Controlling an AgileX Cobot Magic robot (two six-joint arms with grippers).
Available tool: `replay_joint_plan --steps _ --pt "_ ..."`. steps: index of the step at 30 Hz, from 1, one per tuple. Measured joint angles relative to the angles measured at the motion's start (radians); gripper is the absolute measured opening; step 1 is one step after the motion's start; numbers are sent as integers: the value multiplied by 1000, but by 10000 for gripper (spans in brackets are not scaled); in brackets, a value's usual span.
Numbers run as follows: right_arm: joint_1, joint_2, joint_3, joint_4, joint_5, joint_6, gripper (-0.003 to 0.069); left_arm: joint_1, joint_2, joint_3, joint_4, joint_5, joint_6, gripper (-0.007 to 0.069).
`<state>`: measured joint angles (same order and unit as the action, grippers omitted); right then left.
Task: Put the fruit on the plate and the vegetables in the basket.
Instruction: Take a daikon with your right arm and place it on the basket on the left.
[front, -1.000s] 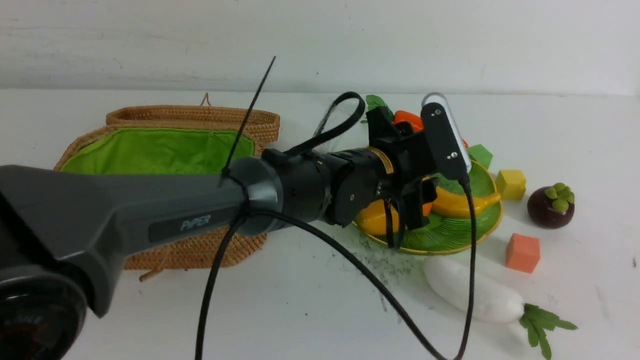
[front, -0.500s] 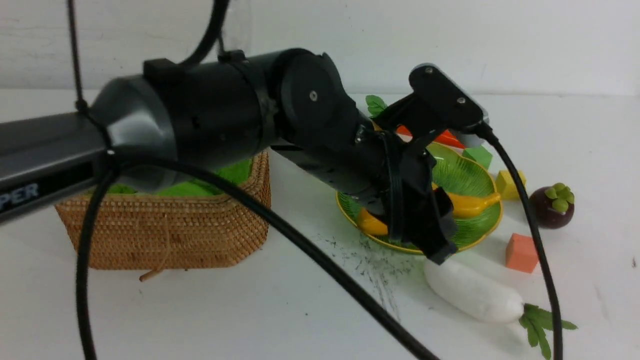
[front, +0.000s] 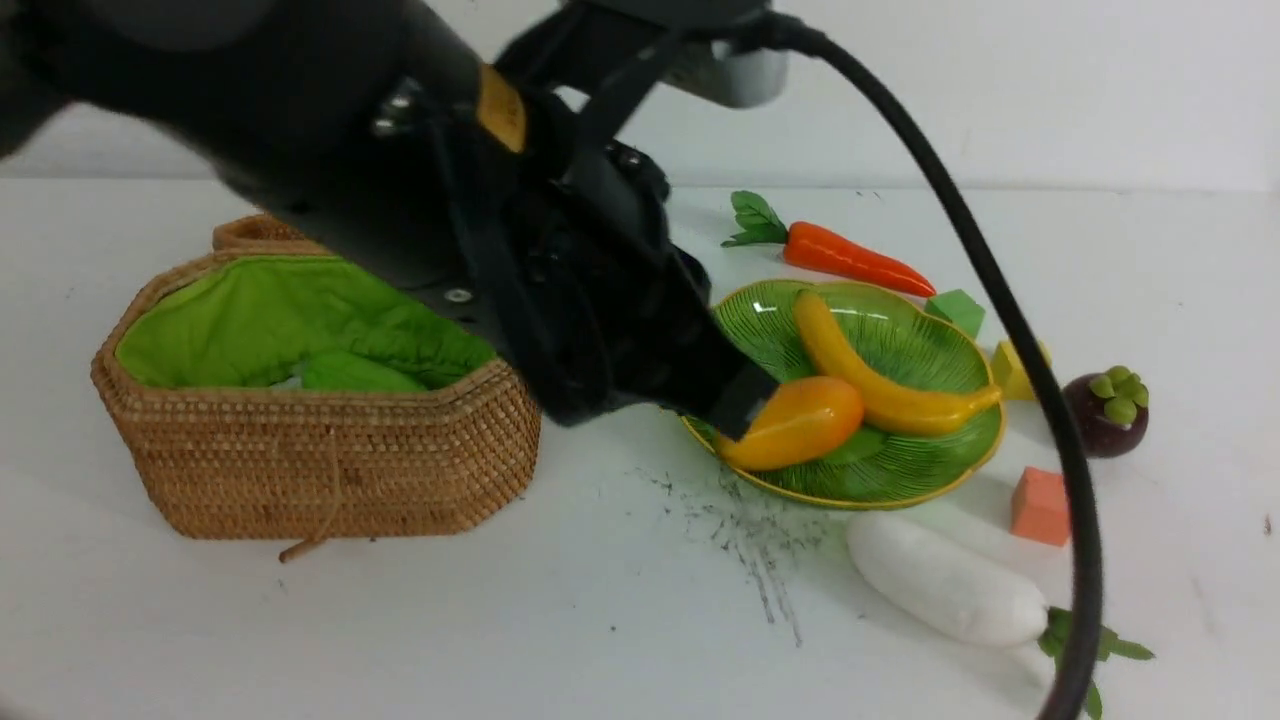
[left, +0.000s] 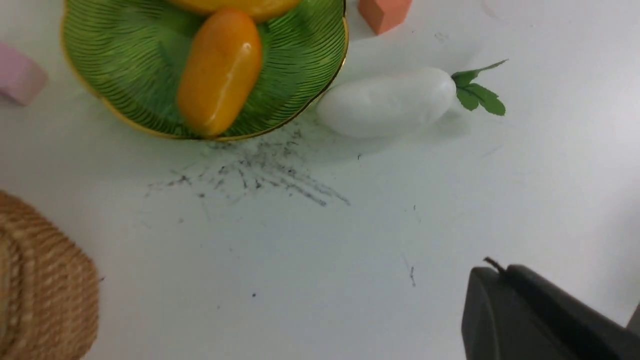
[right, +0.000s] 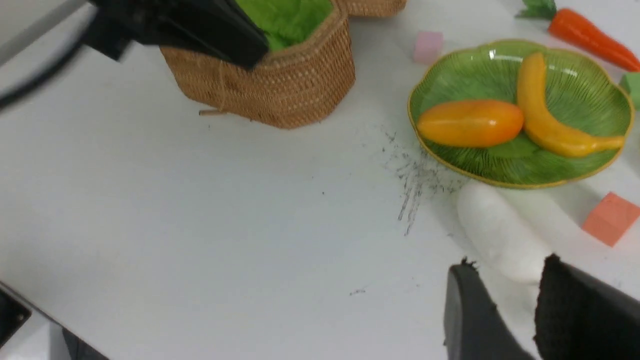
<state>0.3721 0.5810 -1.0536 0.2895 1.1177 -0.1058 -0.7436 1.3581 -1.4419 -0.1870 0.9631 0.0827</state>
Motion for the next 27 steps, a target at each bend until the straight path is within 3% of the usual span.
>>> replay_joint_plan --steps 11,18,23,27 --pt "0 204 0 -3 57 -26 133 0 -483 457 17 -94 -102 -13" --pt "0 414 0 -4 39 -139 115 0 -744 642 17 -145 -151 -13" --pt "0 606 1 -63 -36 -239 155 0 -903 675 13 -148 -160 -13" --pt "0 743 1 -140 -106 -244 239 0 -996 675 -1 -149 -161 -13"
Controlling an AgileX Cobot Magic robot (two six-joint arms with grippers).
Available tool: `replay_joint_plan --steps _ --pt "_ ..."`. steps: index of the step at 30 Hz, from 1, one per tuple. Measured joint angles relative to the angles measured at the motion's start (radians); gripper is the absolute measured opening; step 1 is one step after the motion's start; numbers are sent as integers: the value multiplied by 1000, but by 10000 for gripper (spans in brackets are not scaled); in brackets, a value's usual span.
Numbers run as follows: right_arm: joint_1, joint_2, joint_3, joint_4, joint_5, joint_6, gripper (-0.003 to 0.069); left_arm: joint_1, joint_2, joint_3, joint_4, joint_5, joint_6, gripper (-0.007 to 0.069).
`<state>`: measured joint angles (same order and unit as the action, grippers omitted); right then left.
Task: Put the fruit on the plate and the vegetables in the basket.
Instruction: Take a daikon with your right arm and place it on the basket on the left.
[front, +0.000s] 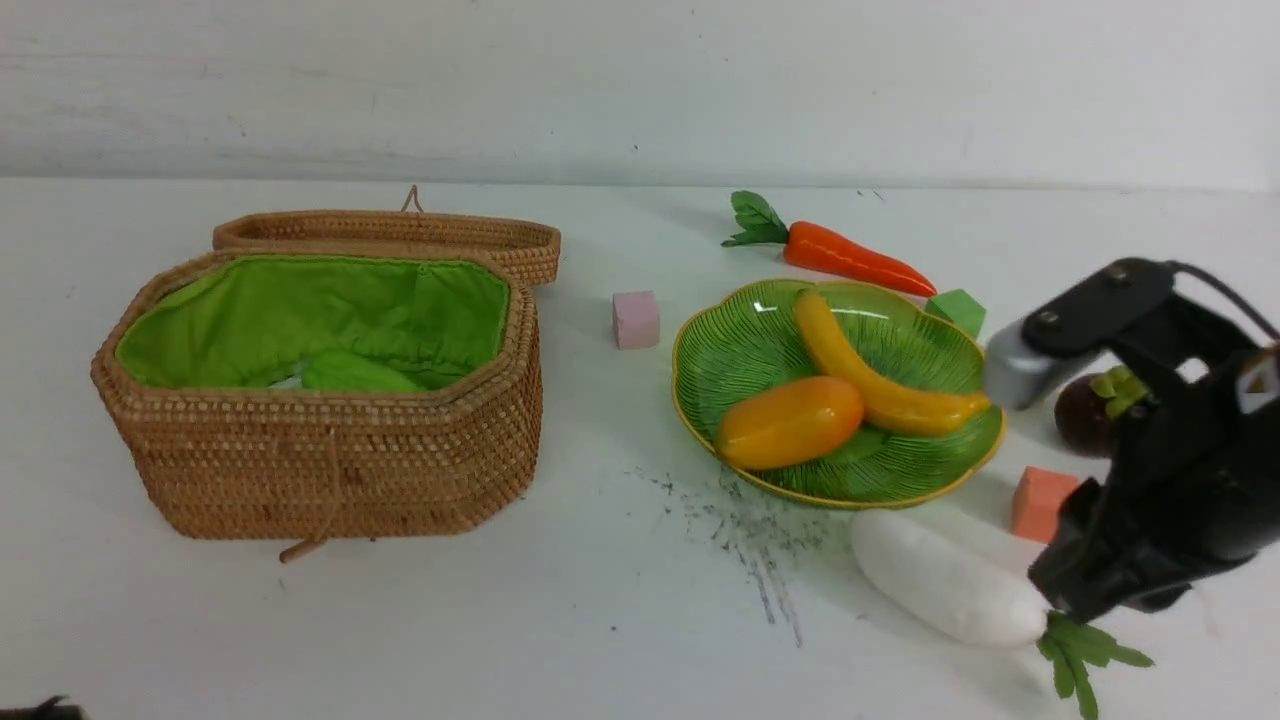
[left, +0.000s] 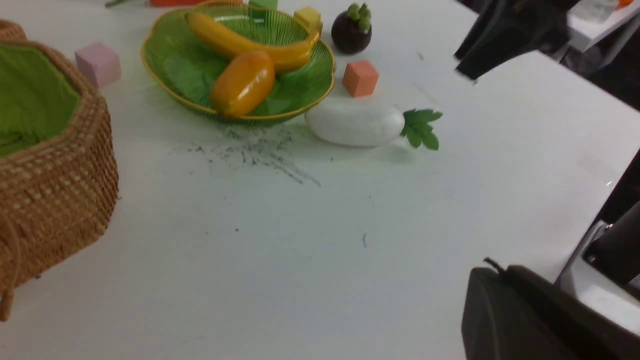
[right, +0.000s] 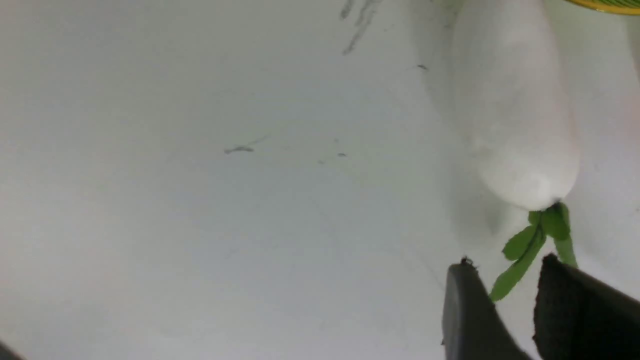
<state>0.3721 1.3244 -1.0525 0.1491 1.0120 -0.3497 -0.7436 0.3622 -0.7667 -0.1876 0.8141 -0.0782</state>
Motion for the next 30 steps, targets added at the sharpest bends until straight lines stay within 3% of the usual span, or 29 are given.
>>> replay_joint_plan --steps 7,11,16,21,30 --pt "-73 266 0 -52 -167 -8 528 0 -82 0 -5 40 -37 -13" --pt "-86 344 0 -56 -268 -30 612 0 -82 1 -5 58 -43 -13" --pt "-86 412 0 -55 -314 -58 601 0 -82 1 -5 62 -46 -13" --pt "-86 452 -5 -48 -319 -120 545 0 -82 1 -5 65 -46 -13" --pt "-86 452 -7 -36 -280 -151 543 0 -82 1 -5 68 -46 -13"
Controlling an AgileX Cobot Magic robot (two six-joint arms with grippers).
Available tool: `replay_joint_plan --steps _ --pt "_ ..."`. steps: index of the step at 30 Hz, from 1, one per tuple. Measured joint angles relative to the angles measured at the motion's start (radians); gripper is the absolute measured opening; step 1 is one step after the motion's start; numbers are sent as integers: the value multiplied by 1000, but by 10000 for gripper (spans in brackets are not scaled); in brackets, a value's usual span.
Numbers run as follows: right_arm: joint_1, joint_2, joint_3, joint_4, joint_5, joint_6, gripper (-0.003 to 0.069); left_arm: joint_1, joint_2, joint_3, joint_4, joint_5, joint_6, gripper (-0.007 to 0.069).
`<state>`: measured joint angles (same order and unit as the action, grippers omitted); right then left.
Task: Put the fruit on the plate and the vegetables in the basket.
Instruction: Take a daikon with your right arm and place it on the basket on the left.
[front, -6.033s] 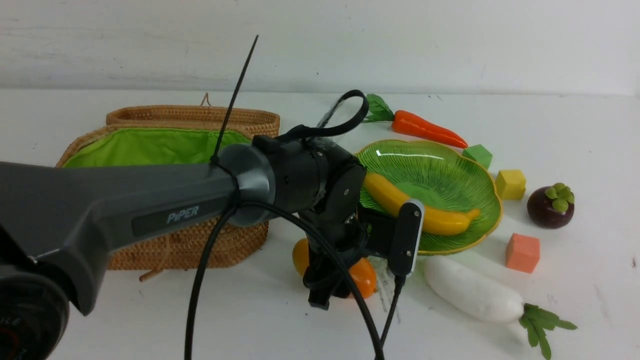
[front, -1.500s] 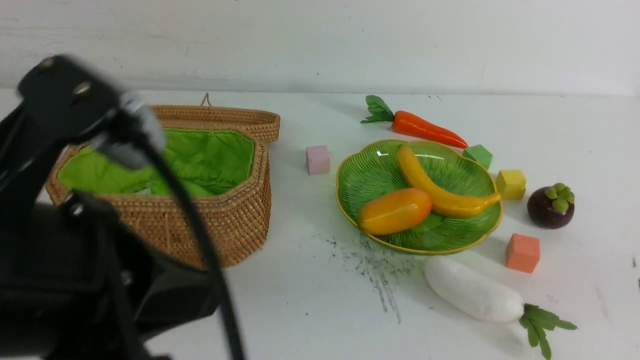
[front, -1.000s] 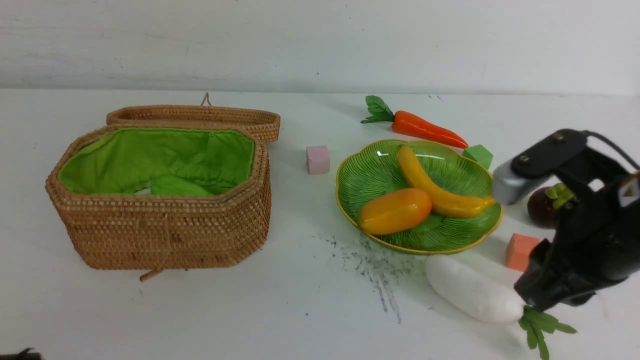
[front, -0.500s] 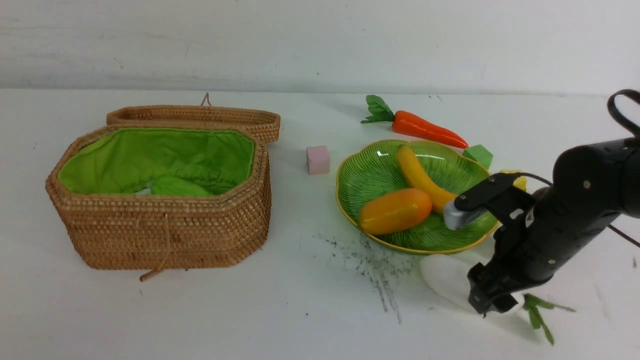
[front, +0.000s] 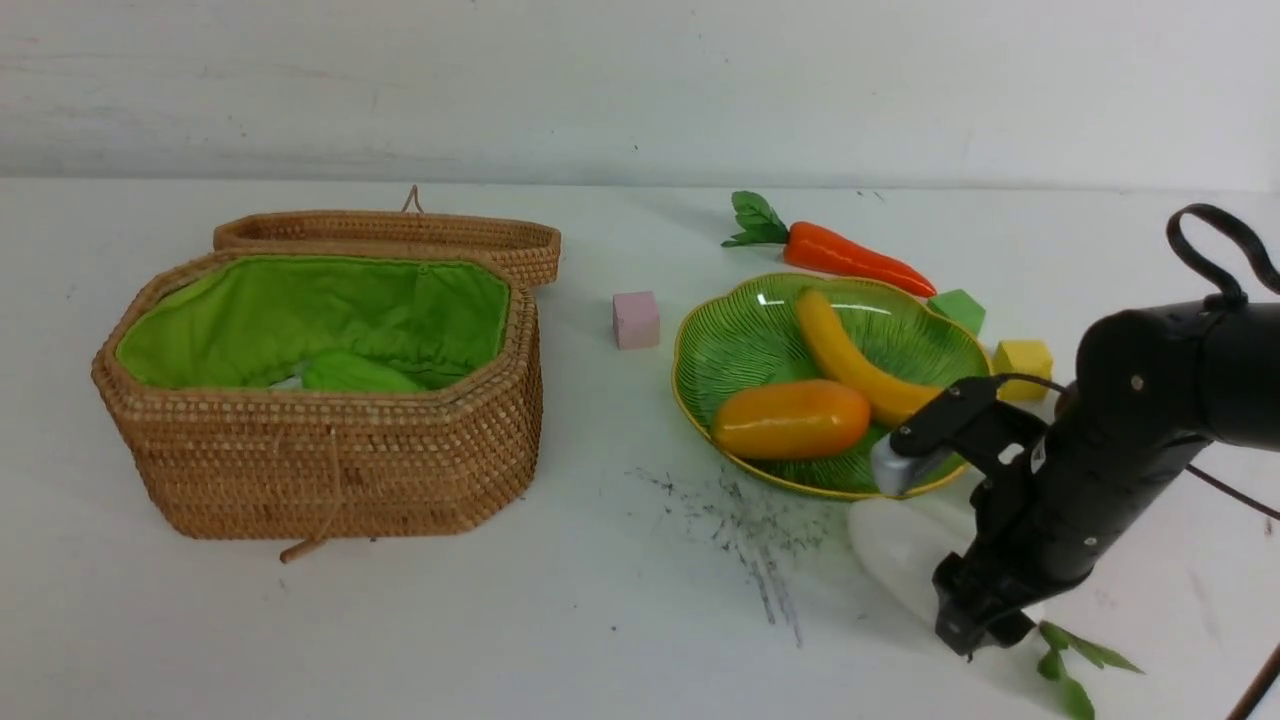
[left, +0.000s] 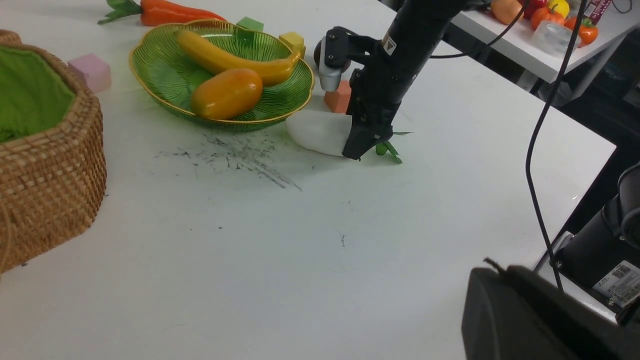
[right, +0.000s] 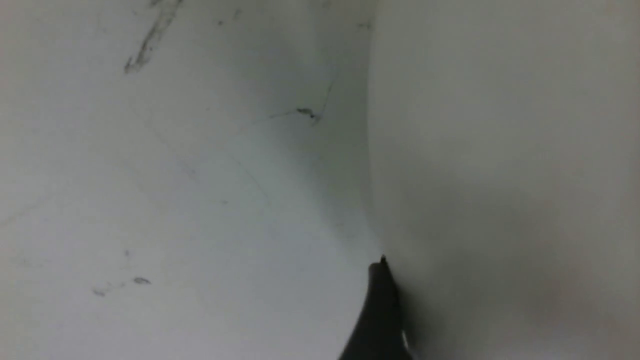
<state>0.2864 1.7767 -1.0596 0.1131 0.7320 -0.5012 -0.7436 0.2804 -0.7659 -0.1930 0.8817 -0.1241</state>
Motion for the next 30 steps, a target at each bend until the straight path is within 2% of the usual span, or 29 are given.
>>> replay_joint_plan --steps 5,8,13,18,19,22,25,30 --pt "9 -20 1 5 127 -27 539 0 0 0 0 5 0 -13" --pt "57 -103 6 10 205 -21 539 0 0 0 2 5 0 -13" --pt "184 -243 -74 58 200 72 539 0 0 0 86 -1 -23 -13" --pt "336 -255 -297 151 54 126 539 0 0 0 285 -19 -159 -13" --pt "380 -228 -392 193 -14 109 539 0 0 0 355 -21 -211 -13" --pt "452 -127 -564 278 -151 39 539 0 0 0 457 -22 -291 -13" --pt "497 17 -742 323 -246 -33 539 0 0 0 504 -22 -333 -13" --pt "507 246 -910 335 -370 -103 539 0 0 0 512 -22 -345 -13"
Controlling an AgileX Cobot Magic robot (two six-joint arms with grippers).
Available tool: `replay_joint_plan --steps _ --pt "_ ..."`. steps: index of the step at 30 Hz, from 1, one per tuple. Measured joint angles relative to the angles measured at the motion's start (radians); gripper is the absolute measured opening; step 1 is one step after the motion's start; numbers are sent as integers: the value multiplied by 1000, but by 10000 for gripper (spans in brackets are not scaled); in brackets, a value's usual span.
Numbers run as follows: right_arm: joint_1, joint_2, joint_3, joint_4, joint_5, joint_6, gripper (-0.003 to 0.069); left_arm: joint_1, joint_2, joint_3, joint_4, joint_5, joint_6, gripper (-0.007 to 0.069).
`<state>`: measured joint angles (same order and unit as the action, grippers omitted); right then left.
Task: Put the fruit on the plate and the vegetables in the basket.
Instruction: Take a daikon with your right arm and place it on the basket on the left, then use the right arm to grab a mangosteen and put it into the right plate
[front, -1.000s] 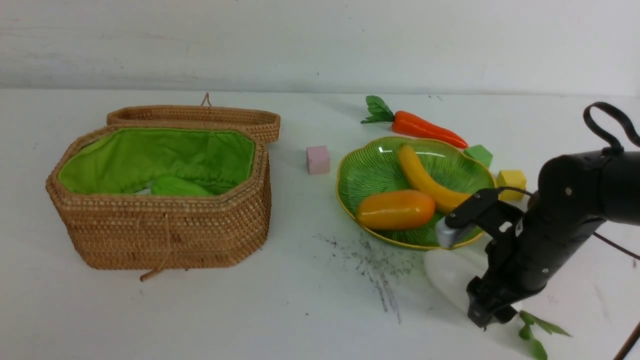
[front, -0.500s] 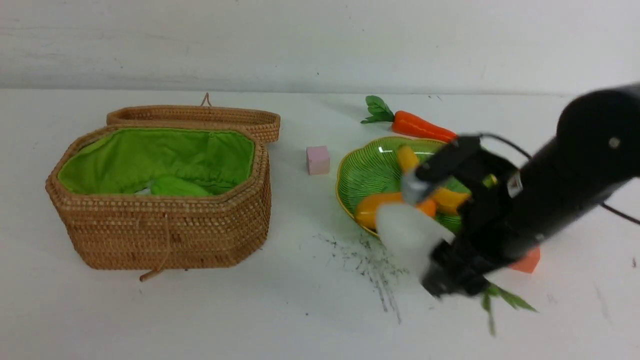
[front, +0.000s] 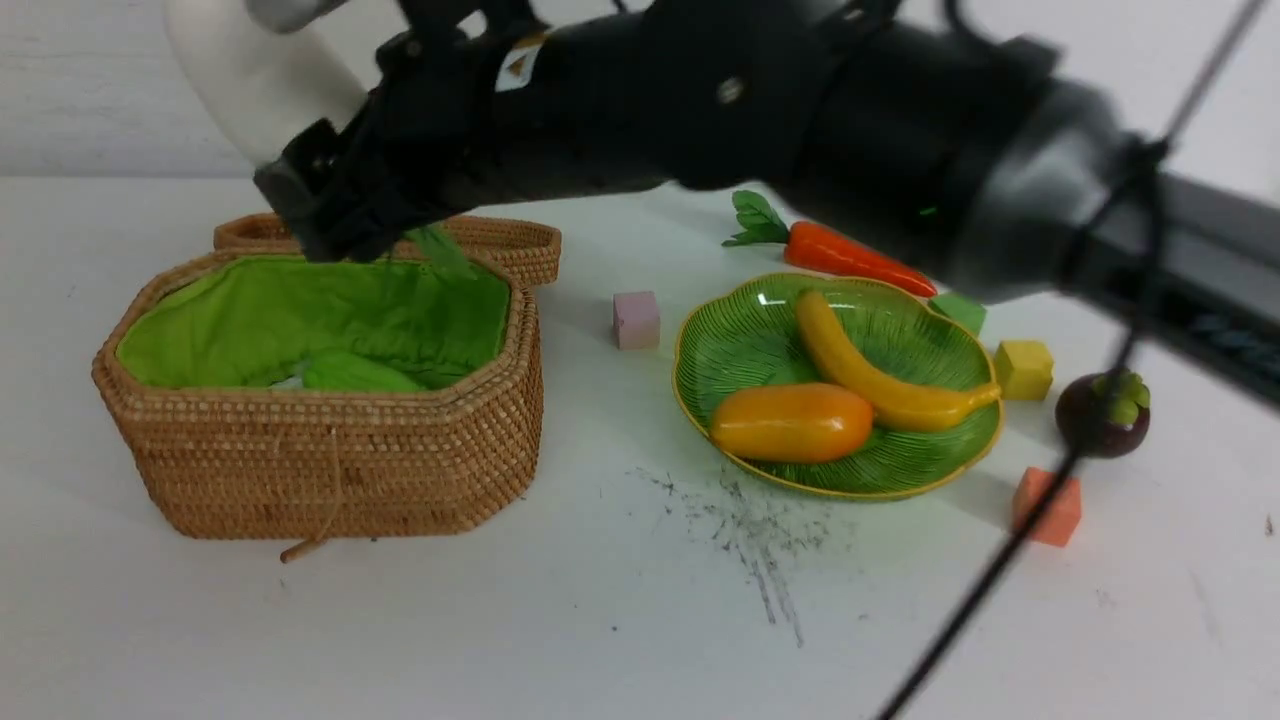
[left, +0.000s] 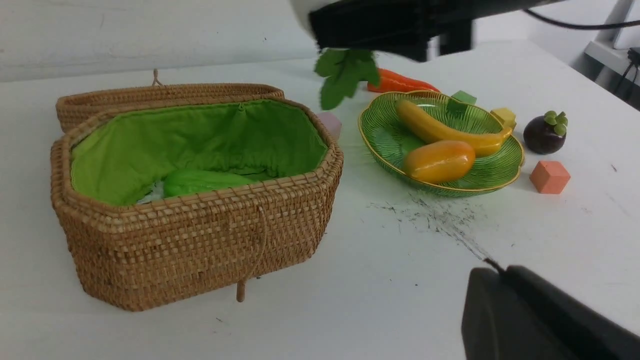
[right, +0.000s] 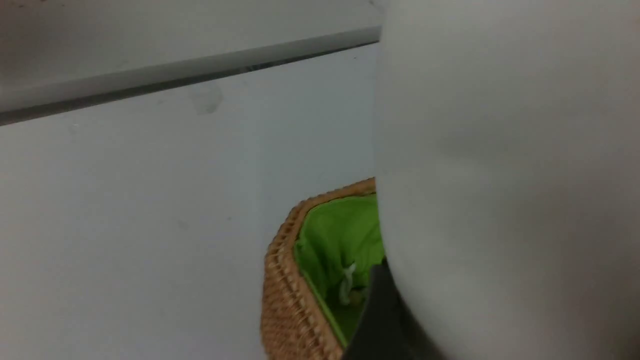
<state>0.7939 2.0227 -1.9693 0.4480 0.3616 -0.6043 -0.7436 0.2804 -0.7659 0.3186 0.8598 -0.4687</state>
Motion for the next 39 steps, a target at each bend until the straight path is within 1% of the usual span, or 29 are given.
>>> replay_joint_plan --steps 3,5,6,7,9,10,12,14,16,17,18,19,20,23,24,25,26,28,30,32,34,37,38,39 --pt "-2 114 -62 -16 -58 -15 539 0 0 0 -2 1 0 -13" --pt "-2 134 -68 -20 -61 -18 551 0 0 0 -7 1 0 -13" --pt "-2 143 -68 -21 -61 -19 570 0 0 0 -11 1 0 -13" --pt "-2 151 -68 -23 -57 -20 619 0 0 0 -17 1 0 -13" --pt "-2 152 -69 -23 -41 -21 663 0 0 0 -28 1 0 -13" --pt "-2 146 -72 -24 -27 -21 673 0 0 0 -34 1 0 -13" --pt "-2 124 -74 -43 22 -21 672 0 0 0 -44 2 0 -13" --pt "-2 93 -74 -75 91 -19 653 0 0 0 -53 2 0 -13" --pt "-2 13 -75 -159 231 26 584 0 0 0 -75 3 0 -13" --pt "-2 6 -75 -166 260 31 578 0 0 0 -76 3 0 -13" --pt "-2 -58 -77 -237 382 85 516 0 0 0 -91 3 0 -13" --pt "-2 -100 -77 -288 466 126 470 0 0 0 -101 3 0 -13" --pt "-2 -125 -78 -320 517 151 441 0 0 0 -108 3 0 -13" --pt "-2 -229 -86 -477 763 255 285 0 0 0 -140 3 0 -13" --pt "-4 -262 -86 -542 832 282 212 0 0 0 -153 3 1 -13" --pt "-9 -285 -82 -589 863 301 153 0 0 0 -161 4 5 -13" --pt "-15 -298 -74 -612 872 317 118 0 0 0 -171 4 9 -13" --pt "-38 -334 -46 -655 888 349 22 0 0 0 -183 4 28 -13" --pt "-73 -370 3 -667 890 395 -13 0 0 0 -193 4 44 -13" --pt "-107 -403 58 -667 890 431 -18 0 0 0 -195 4 50 -13" --pt "-178 -480 172 -667 890 476 -18 0 0 0 -196 4 50 -13" --pt "-275 -561 289 -667 890 505 -18 0 0 0 -201 4 51 -13" --pt "-324 -596 355 -667 892 512 -18 0 0 0 -202 4 51 -13" --pt "-341 -600 364 -667 892 512 -18 0 0 0 -202 4 51 -13"
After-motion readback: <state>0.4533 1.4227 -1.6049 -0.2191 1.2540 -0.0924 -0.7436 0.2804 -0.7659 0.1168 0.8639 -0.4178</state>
